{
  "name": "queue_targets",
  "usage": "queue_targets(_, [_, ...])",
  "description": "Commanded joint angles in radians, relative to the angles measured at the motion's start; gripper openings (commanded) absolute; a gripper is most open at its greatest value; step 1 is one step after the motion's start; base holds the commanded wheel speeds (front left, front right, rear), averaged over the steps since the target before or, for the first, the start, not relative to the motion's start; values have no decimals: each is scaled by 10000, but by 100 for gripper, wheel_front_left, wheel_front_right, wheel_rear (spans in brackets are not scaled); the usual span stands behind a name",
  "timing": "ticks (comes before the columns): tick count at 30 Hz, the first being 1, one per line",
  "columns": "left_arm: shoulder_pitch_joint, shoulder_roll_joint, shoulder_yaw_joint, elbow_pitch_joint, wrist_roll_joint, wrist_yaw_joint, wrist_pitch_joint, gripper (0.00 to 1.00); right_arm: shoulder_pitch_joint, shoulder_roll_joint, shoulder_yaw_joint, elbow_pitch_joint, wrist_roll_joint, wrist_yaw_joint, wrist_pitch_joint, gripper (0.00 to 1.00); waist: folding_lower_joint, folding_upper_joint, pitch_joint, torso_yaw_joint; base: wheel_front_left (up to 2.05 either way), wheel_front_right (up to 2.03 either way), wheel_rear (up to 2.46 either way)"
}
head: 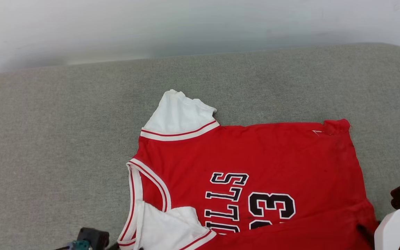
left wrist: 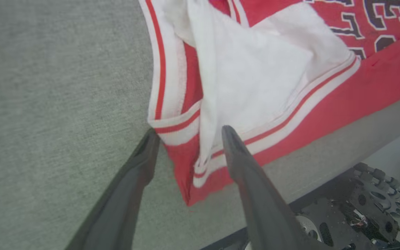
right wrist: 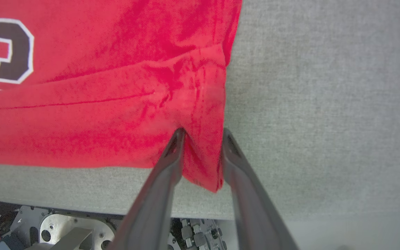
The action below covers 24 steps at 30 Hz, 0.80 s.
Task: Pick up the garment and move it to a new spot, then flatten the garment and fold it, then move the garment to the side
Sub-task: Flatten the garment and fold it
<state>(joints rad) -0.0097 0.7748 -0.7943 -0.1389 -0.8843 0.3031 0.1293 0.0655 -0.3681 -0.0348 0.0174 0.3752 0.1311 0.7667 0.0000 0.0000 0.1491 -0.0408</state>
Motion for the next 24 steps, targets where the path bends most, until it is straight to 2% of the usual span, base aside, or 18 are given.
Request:
queue_targets(1, [-170, -57, 125, 11, 1, -49, -206, 100, -115, 82, 21, -1, -72, -7, -99, 100, 0, 0, -45, 12, 0, 0, 0])
queue_targets(8, [-333, -414, 828, 22, 330, -323, -2218, 100, -371, 236, -242, -737, -78, -7, -1059, 100, 0, 0, -543, 52, 0, 0, 0])
queue_targets(13, [-481, -792, 1457, -72, 877, -265, -3670, 100, -642, 430, -302, -1391, -188, -7, -2908, 100, 0, 0, -720, 87, 0, 0, 0])
queue_targets(18, [-372, -1591, 2613, -450, 1532, -237, -3949, 100, -634, 823, -332, -1608, -429, -7, -5182, 100, 0, 0, -750, 100, 0, 0, 0])
queue_targets(21, [-110, -2162, 3400, -679, 2278, -398, -3957, 100, -512, 1229, -115, -1589, -759, -6, -6449, 100, 0, 0, -676, 51, 0, 0, 0])
queue_targets(24, [10, -2647, 3825, -690, 2893, -739, -3942, 100, -569, 1608, -44, -1557, -885, -8, -7603, 100, 0, 0, -580, -44, 0, 0, 0])
